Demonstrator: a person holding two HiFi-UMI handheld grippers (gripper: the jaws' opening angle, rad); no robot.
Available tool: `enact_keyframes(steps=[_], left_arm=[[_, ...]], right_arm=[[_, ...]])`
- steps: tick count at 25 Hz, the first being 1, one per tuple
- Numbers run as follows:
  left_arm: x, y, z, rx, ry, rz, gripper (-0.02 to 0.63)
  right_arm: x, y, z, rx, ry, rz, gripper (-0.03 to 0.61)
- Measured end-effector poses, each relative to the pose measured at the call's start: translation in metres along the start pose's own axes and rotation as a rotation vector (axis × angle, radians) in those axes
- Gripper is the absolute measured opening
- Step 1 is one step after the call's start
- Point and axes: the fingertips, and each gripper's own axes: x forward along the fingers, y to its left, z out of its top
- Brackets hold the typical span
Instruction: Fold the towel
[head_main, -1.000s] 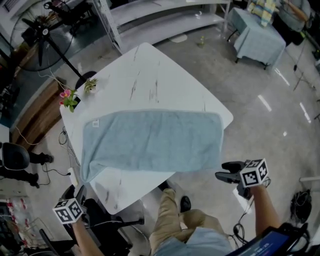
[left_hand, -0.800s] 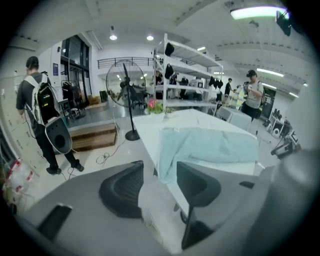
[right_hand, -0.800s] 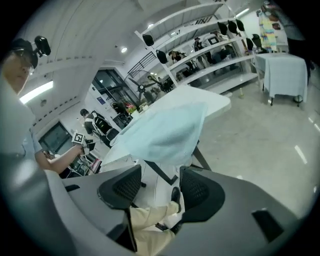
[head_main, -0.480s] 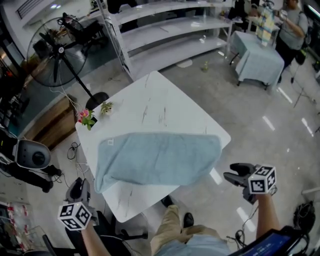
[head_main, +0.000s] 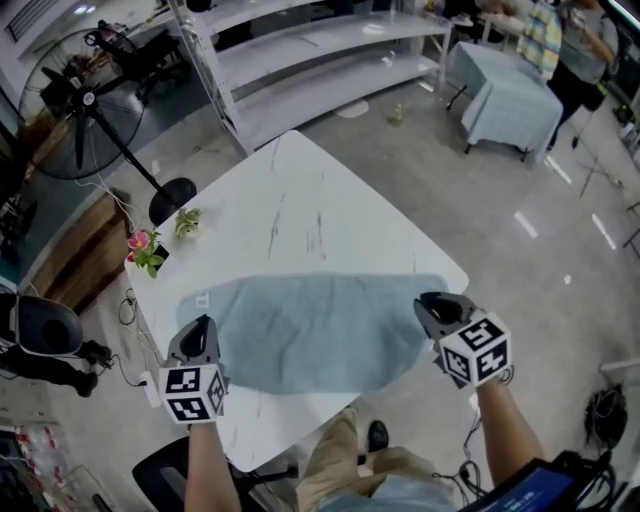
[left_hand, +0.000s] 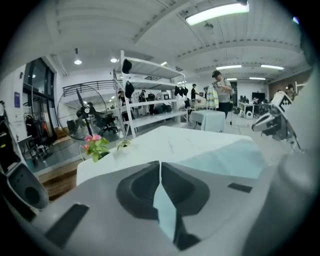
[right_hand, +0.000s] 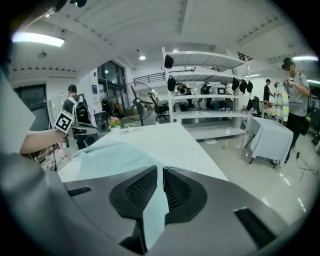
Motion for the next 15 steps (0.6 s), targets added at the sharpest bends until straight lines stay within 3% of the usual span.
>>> enact_keyframes(steps=[7,11,15], left_arm=[[0.091,-0.010,-0.031,0.128,0.166,-0.047,0.015],[0.117,-0.021,-0.048,0.161,0.256,-0.103,0.015],[0.134,-0.022,-0.055,0.198,0.299,-0.133,0.015]], right_arm=[[0.068,-0.018,-0.026,-0.045,0.141,-0.134,0.055],[0.083,-0.022,-0.048,-0.030,0.253,-0.171,0.049],[0.092,-0.028,-0.049,-0.015,0.292,-0.199,0.040]])
